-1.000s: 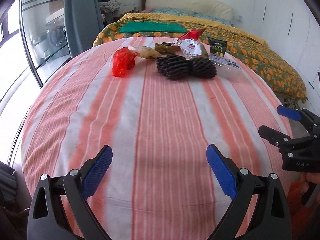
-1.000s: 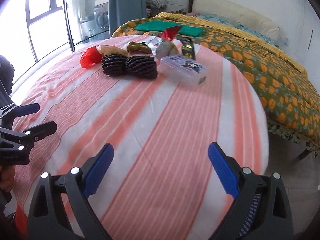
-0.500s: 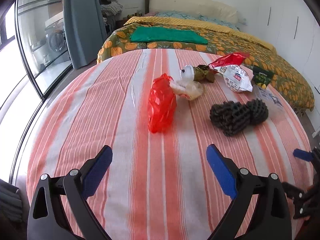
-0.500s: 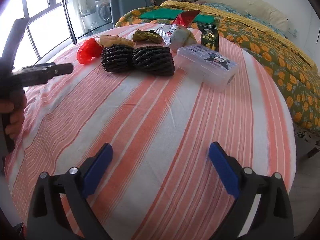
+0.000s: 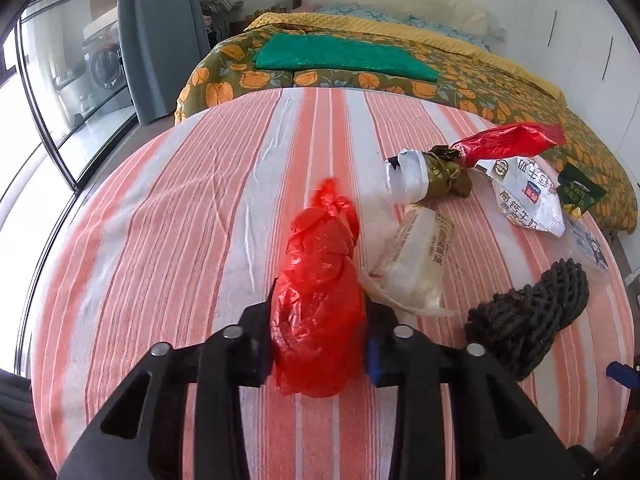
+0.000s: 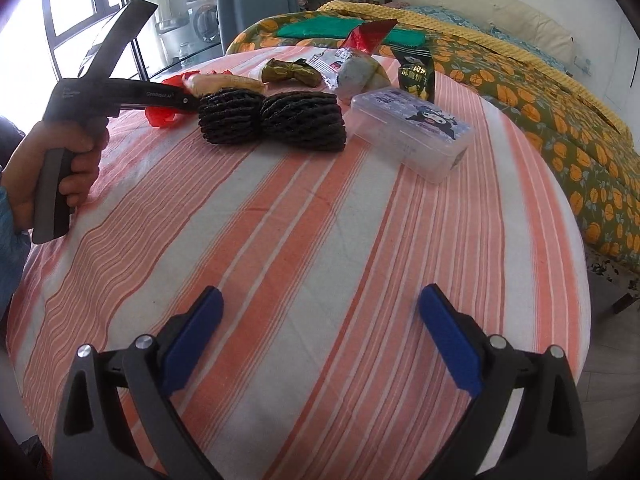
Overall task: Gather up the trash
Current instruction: 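Close the left tool on the red plastic bag and lift it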
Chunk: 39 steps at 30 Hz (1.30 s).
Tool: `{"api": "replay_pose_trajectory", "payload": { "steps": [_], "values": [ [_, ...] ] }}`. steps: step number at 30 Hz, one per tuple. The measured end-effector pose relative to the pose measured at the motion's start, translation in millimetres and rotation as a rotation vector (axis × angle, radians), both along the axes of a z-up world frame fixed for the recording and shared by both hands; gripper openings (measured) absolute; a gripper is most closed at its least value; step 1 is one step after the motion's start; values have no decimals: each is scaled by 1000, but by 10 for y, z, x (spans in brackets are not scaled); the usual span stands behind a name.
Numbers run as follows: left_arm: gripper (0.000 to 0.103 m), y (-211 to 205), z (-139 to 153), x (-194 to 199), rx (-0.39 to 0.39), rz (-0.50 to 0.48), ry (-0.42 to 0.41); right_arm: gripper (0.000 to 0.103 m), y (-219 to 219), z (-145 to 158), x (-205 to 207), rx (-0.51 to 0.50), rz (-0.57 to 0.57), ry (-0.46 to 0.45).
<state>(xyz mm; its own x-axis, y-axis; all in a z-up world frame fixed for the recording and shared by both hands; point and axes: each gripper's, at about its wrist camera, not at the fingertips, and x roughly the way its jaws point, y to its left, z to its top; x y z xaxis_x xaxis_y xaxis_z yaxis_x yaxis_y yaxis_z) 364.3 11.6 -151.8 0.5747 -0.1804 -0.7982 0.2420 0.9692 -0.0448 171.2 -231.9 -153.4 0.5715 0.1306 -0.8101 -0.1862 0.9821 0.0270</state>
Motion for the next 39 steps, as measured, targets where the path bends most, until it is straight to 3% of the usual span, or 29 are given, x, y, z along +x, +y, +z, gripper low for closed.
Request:
{"api": "replay_pose_trajectory", "payload": {
  "steps": [8, 12, 14, 17, 25, 28, 31, 34, 39],
  "values": [
    [32, 408, 124, -951, -41, -8, 17, 95, -4, 3, -4, -3, -1, -2],
    [33, 395, 131, -1416, -73, -41, 13, 95, -7, 10, -3, -7, -3, -5],
    [43, 311, 122, -1537, -70, -51, -2, 95, -13, 9, -5, -8, -4, -6],
    [65, 181, 76, -1573, -26, -53, -35, 95, -17, 6, 0, -9, -5, -6],
    [85, 57, -69, -1443, 47, -47, 2, 97, -61, 5, 8, 26, -3, 5],
    [88, 60, -83, -1430, 52, -45, 7, 98, -102, 11, 31, 57, 28, 15],
    [90, 65, -96, -1424, 53, -42, 11, 98, -146, 19, 118, 26, 77, 34],
    [92, 53, -100, -1411, 55, -39, 13, 98, -316, 56, 357, -27, 73, 36],
    [93, 50, -107, -1401, 53, -38, 15, 98, -632, 189, 952, -14, 100, 22]
  ]
}}
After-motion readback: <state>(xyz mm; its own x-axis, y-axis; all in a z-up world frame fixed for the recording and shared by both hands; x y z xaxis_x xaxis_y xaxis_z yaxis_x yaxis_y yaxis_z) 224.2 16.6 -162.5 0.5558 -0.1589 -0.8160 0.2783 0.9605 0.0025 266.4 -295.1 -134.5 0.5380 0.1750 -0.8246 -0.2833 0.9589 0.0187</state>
